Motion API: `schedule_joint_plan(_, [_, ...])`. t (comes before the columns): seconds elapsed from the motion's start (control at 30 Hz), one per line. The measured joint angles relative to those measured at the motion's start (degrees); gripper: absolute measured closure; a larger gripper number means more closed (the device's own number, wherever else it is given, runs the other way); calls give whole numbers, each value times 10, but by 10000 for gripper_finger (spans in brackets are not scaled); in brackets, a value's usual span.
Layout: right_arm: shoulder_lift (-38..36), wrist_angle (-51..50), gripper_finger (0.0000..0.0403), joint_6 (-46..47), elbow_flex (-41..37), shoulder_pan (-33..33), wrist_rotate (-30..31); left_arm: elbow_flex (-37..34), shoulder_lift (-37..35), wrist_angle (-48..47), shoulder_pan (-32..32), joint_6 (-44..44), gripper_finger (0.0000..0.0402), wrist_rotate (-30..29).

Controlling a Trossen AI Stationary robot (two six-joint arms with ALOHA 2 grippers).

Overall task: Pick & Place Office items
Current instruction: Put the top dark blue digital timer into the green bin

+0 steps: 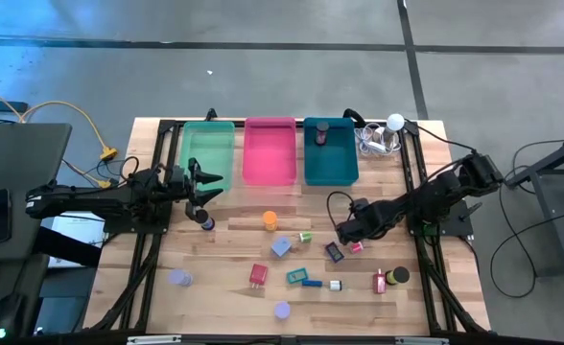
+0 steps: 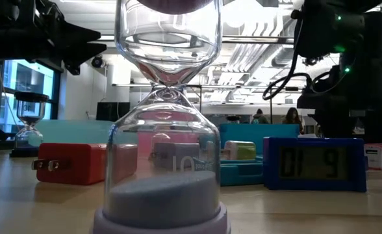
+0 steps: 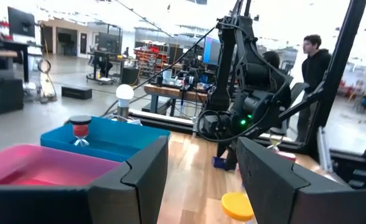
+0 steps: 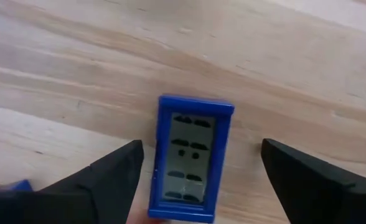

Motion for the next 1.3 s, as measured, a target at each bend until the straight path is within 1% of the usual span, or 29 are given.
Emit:
schedule_joint_plan(0.1, [11,9,115,-5,0,0,-4,0,0,0,0,20,215,0])
schedule_joint_plan(0.2, [24,18,152,-8,1,-3,-10,0,0,0,0,21,215,0])
schedule_joint_plan(0.47, [23,27,275,-14,0,-2,-9,0,0,0,0,8,215,0])
schedule_joint_plan(0.7, [18,25,279,-40,0,-1,2,0,0,0,0,-12,215,6])
schedule_joint_plan(0.83, [11,18,279,-59,16,3,25,0,0,0,0,-2,215,8])
schedule_joint_plan(0.9, [8,19,279,-73,29,7,42,0,0,8,0,23,215,29])
schedule_joint_plan(1.0, [5,22,279,-104,57,8,55,0,0,47,-11,77,215,97])
schedule_joint_plan(1.07, [5,22,279,-129,79,8,66,0,0,77,-32,126,215,126])
schedule_joint_plan(1.13, [5,23,279,-159,103,7,80,8,0,84,-59,167,215,125])
schedule_joint_plan(1.23, [5,32,279,-214,140,0,99,22,6,66,-102,209,215,91])
schedule_joint_plan(1.3, [5,61,279,-262,163,-4,105,32,22,68,-133,241,215,65])
